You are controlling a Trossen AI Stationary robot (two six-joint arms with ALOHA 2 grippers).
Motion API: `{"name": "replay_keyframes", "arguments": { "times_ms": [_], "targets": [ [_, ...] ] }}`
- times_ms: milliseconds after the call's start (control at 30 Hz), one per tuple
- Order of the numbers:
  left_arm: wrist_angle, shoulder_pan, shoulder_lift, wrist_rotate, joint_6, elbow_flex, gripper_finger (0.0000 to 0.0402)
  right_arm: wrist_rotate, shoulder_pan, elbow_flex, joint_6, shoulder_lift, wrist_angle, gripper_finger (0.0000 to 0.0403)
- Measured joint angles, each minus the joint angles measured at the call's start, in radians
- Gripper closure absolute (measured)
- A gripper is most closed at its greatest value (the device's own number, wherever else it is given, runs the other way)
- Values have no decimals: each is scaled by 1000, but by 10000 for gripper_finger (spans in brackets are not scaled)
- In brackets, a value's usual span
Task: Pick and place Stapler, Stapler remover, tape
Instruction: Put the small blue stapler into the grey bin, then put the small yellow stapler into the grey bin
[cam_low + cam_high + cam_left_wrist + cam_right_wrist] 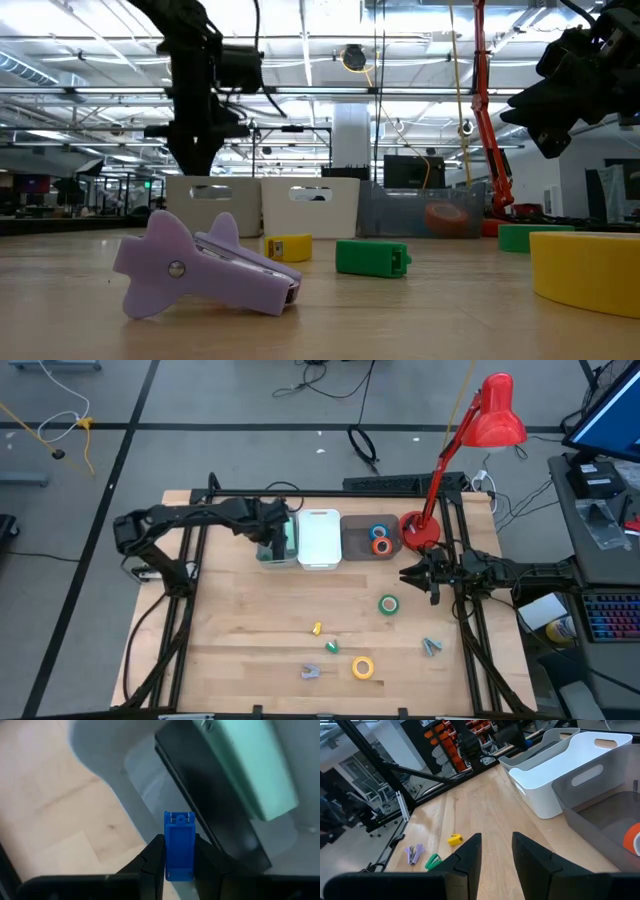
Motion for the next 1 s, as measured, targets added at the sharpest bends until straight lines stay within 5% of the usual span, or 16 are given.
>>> {"name": "replay_keyframes", "arguments": {
  "times_ms": [600, 1000],
  "targets": [
    [31, 2, 115, 5, -72, 0, 320, 0, 0, 0, 20, 0, 0, 303],
    [43, 3, 115, 7, -56, 0, 260, 0, 0, 0, 26, 0, 0, 303]
  ]
}}
